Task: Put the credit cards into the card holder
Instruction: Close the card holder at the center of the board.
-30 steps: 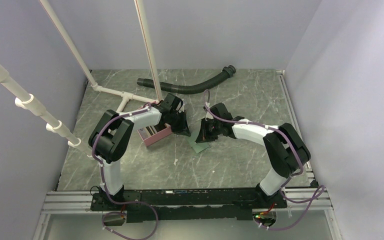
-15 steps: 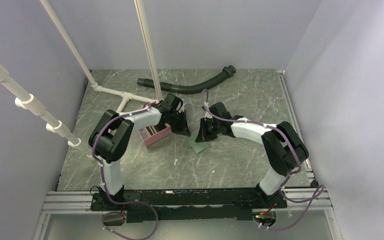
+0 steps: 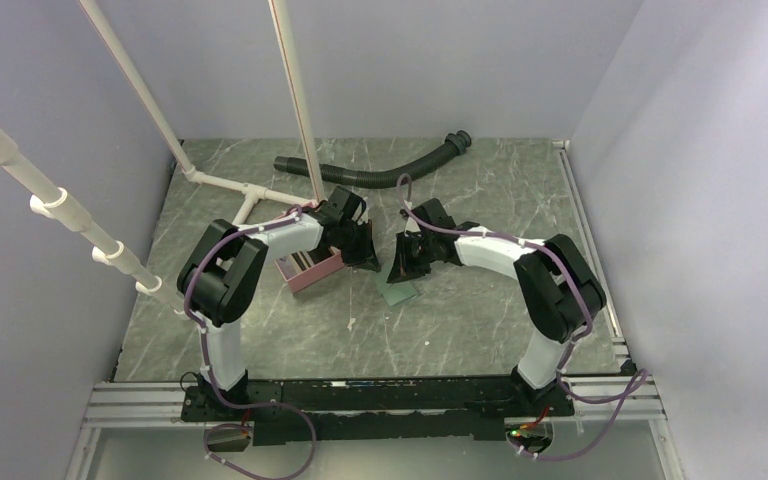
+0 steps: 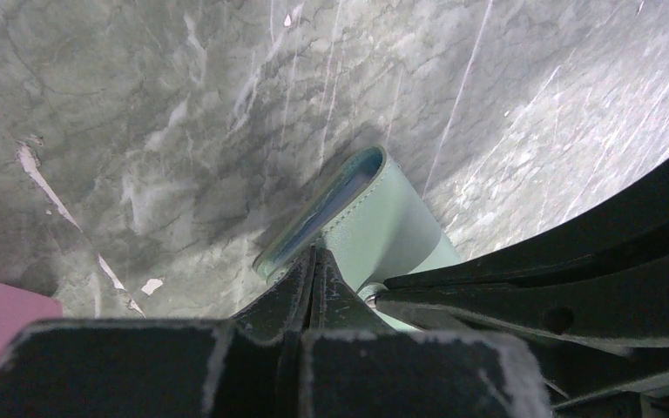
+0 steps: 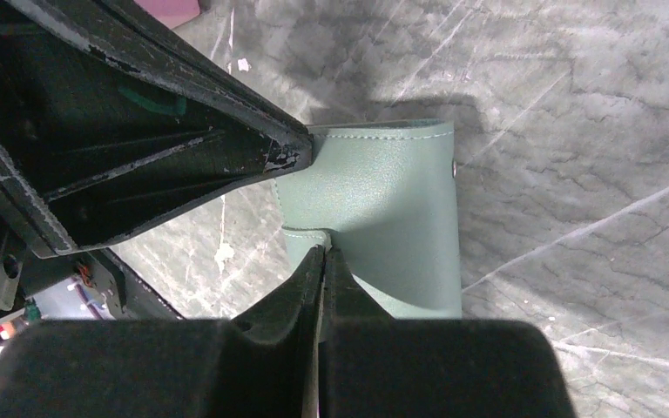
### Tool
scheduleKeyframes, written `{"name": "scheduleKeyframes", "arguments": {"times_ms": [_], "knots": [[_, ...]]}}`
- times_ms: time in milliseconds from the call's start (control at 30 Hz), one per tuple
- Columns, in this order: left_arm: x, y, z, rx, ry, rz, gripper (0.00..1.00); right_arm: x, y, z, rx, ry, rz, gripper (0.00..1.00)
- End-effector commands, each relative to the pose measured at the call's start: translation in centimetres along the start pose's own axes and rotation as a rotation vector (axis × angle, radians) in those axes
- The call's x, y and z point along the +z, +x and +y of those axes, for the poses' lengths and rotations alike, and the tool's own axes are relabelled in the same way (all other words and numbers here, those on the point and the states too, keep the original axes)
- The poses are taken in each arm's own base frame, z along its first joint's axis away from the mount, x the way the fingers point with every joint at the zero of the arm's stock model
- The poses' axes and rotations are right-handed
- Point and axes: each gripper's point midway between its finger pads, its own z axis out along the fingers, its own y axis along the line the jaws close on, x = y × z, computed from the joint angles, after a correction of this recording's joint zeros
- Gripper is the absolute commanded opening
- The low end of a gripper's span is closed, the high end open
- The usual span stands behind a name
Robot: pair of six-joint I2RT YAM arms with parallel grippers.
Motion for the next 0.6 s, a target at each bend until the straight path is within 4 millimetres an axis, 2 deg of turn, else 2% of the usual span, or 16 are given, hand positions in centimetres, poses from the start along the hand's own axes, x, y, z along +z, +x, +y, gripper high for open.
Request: {"name": "scheduleKeyframes", "arguments": {"times_ms": [0,233,433,567], "knots": [[0.1,2.7,2.8,0.002,-0.109,0.075,0.00,1.6,0.8,-4.6,0.011,0.181,0.006,0.00],[-0.2,2.8,3.0,0.007,-0.121,0.076,0.00,2.0,3.6,-7.1,0.021,0.238,0.055,0.00],[-0.3,2.9,3.2,0.009,-0.123,0.078,0.00,1.9,7.2,-10.0,0.023,0.291,0.063,0.00],[-0.5,2.8,3.0,0.016,-0.119,0.074,0.00,1.5,7.7,-9.9,0.007,0.275,-0.002,0.00]]}}
